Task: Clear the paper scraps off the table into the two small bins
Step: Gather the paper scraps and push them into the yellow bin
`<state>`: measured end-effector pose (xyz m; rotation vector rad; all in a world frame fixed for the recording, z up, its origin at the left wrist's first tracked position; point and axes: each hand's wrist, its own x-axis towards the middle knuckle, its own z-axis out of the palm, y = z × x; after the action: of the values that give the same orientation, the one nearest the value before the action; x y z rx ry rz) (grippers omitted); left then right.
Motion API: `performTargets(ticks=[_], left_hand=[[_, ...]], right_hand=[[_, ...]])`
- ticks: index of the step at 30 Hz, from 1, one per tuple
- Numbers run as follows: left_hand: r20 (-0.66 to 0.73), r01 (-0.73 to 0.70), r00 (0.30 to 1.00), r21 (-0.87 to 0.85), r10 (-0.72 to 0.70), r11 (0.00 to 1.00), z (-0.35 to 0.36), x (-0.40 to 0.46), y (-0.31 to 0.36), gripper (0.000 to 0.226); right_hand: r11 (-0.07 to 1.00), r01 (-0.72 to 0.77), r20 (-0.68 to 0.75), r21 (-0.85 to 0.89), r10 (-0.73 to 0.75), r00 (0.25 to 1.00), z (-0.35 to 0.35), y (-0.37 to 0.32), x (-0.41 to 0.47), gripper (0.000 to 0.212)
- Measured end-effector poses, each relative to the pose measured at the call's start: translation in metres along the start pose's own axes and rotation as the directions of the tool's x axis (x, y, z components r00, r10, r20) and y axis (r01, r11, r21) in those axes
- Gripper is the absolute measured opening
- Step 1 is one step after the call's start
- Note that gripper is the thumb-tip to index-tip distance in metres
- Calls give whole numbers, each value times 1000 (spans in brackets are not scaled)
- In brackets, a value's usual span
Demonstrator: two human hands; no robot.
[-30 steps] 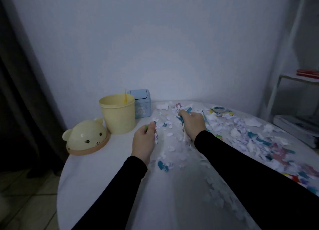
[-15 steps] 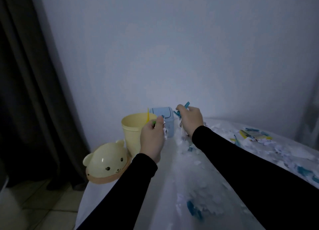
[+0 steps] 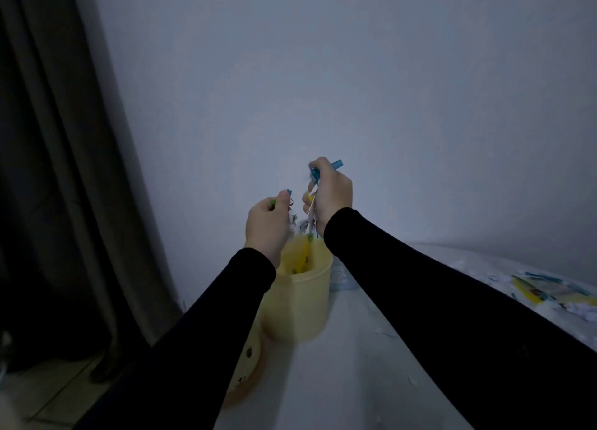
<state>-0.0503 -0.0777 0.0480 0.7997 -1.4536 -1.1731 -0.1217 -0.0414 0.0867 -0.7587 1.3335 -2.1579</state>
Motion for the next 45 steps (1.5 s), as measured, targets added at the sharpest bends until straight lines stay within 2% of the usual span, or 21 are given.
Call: performTargets(ticks=[3, 5, 7, 8, 13, 16, 20, 23, 28, 32, 34, 37, 40, 44, 45], left_hand=[[-7, 37, 999, -19, -37, 999, -5, 8, -8, 31], [29, 83, 996, -49, -81, 995, -7, 11, -14, 30], [54, 99, 994, -20, -97, 995, -9, 10, -19, 31], [58, 91, 994, 9, -92, 996, -10, 10, -21, 33], [69, 20, 997, 153, -31, 988, -14, 11, -20, 32], [76, -40, 997, 220, 23, 975, -16, 13, -24, 36], [72, -85, 995, 278, 67, 957, -15, 12, -32, 24], [69, -150, 989, 374, 134, 915, -14, 11, -31, 24], [45, -197, 979, 441, 197, 876, -19, 6, -36, 20], [30, -188, 981, 387, 191, 903, -21, 2, -41, 24], [30, -155, 988, 326, 154, 932, -21, 3, -39, 25], [37, -137, 991, 274, 132, 952, -23, 2, -35, 26], [47, -115, 993, 237, 107, 965, -24, 1, -33, 25], [66, -102, 994, 231, 89, 968, -25, -1, -32, 25], [68, -99, 994, 228, 86, 969, -26, -1, -32, 27]], right_hand=[[994, -66, 43, 89, 62, 997, 5, 13, 3, 24], [994, -67, 49, -88, 71, 996, 0, 26, -1, 25], [942, 4, 69, -336, 21, 997, -7, 37, -5, 27], [916, 48, 91, -399, -13, 996, -10, 41, -6, 28], [843, 207, 193, -496, -125, 973, -9, 46, -1, 30], [784, 268, 306, -559, -105, 946, -12, 50, 2, 29], [731, 365, 391, -576, -146, 909, -24, 60, 5, 21], [672, 404, 432, -621, -136, 891, -27, 66, 4, 21], [727, 388, 426, -566, -145, 893, -28, 68, -1, 26], [828, 312, 418, -466, -104, 902, -30, 69, -4, 38], [841, 297, 412, -453, -98, 906, -31, 69, -3, 45], [818, 321, 433, -477, -99, 896, -32, 70, -1, 36], [776, 354, 462, -522, -92, 882, -35, 72, 4, 8], [713, 413, 498, -567, -104, 861, -38, 73, 4, 9], [711, 425, 512, -560, -106, 852, -37, 72, 2, 15]])
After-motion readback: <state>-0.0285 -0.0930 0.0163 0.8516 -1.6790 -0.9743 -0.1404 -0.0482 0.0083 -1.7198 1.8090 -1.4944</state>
